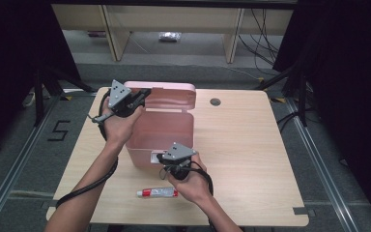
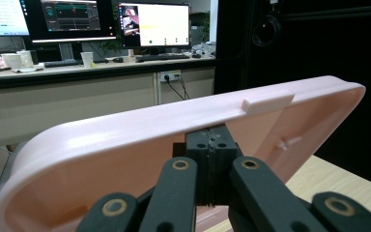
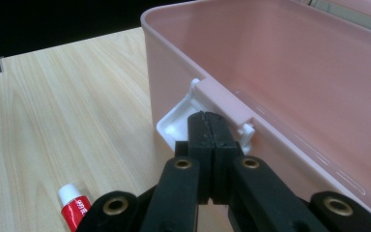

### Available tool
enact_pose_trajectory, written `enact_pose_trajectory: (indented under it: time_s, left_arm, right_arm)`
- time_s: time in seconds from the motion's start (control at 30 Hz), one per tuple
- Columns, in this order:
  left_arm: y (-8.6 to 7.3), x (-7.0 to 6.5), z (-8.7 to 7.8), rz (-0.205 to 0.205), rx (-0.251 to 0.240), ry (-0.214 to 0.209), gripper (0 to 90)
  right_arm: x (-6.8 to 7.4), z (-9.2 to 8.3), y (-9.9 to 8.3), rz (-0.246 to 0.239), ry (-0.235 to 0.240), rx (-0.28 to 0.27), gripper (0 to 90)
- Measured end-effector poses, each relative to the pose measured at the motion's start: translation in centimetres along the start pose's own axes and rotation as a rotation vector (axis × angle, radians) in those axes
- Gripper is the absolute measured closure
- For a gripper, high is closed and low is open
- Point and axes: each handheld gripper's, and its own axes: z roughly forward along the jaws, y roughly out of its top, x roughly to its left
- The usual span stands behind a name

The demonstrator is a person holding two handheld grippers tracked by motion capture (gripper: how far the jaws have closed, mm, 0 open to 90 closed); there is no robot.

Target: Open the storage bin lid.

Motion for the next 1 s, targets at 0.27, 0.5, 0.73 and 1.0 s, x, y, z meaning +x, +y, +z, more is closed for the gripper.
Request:
enact_pose_trajectory:
  time_s: [0.27, 0.5, 0.73, 1.0]
  left_arm:
    - [0.0, 0.1, 0.4, 0.006, -0.004, 0.016, 89.6]
    - [0.1, 0.1, 0.7, 0.010, -0.002, 0.030, 89.6]
    - [0.1, 0.2, 1.1, 0.019, -0.008, 0.046, 89.6]
    - [0.3, 0.2, 1.4, 0.029, -0.004, 0.057, 89.6]
  right_arm:
    - [0.0, 0.0, 0.0, 0.004, -0.002, 0.001, 90.0]
    - [0.0, 0.0, 0.0, -0.002, -0.001, -0.003, 90.0]
    - [-0.1, -0.2, 0.0, 0.002, 0.004, 0.013, 90.0]
    - [0.0, 0.0, 0.0, 0.013, -0.002, 0.003, 90.0]
